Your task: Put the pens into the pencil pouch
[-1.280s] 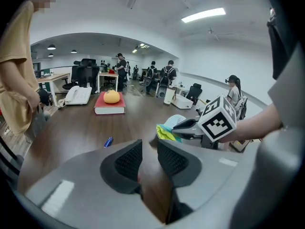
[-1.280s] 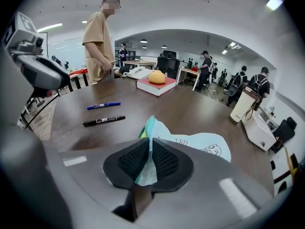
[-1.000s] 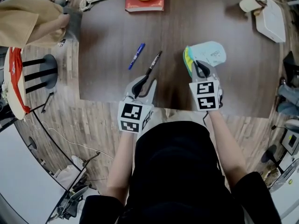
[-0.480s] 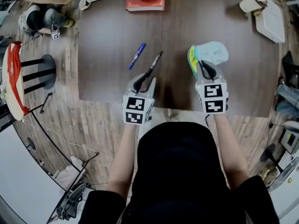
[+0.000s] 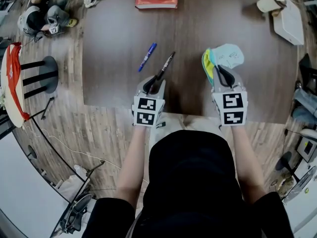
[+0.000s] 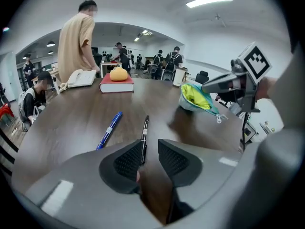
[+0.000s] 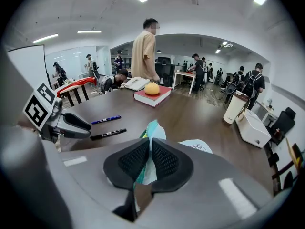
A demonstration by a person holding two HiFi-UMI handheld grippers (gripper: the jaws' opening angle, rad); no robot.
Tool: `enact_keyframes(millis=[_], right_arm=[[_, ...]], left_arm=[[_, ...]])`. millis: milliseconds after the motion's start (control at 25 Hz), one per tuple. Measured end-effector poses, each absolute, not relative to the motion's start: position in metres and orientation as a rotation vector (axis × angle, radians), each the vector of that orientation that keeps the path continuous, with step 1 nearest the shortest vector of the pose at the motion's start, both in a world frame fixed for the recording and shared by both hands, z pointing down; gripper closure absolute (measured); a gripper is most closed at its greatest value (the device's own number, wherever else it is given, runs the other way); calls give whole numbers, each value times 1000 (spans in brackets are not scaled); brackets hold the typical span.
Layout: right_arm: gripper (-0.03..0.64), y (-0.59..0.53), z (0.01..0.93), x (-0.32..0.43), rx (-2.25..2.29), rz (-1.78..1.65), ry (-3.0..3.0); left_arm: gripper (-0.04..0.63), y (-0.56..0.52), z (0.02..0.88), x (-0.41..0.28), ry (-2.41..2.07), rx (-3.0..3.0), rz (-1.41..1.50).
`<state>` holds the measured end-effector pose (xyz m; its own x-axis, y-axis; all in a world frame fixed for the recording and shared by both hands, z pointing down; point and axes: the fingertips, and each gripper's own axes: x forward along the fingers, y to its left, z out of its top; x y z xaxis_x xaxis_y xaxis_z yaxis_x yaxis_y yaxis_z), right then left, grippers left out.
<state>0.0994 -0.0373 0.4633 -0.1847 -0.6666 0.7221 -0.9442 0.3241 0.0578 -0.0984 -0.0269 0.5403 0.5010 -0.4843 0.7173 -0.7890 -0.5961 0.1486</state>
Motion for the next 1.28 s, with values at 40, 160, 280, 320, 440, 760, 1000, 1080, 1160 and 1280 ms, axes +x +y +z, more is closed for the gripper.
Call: enact_keyframes(millis=[40,160,280,320,440,760,1000,1080,1160,1280], right_arm=[[586,-37,462,99,1418,540,-1936],[586,-35,456,99,1419,543,-1942],[586,-32,450,98,1422,544,-1953],[586,-32,448,97,1422,543,-1956],[586,-31,444,97,1422,543,-1965],[586,-28,441,96,1413,548,-1977],[586,-27,442,97,1409,550,-1986],[586,-27,443,97,1409,553,-1989],[586,-26,443,97,1410,557,-1991],[586,-25,442,96,1410,559,-1996]], left_arm=[[486,-27,544,-99,-1047,2281,892],[486,-28,554,-101,-1047,2271,928],[486,-28,563,-102,-1049,2266,962],[486,-27,565,-103,-1051,2266,972],[486,-27,572,-104,-1056,2261,997],[503,-28,583,-109,-1056,2240,1032],[520,-29,588,-111,-1071,2235,1039],[522,-29,588,-111,-1076,2239,1042],[534,-29,589,-112,-1081,2242,1049],[535,-28,590,-113,-1077,2246,1059]])
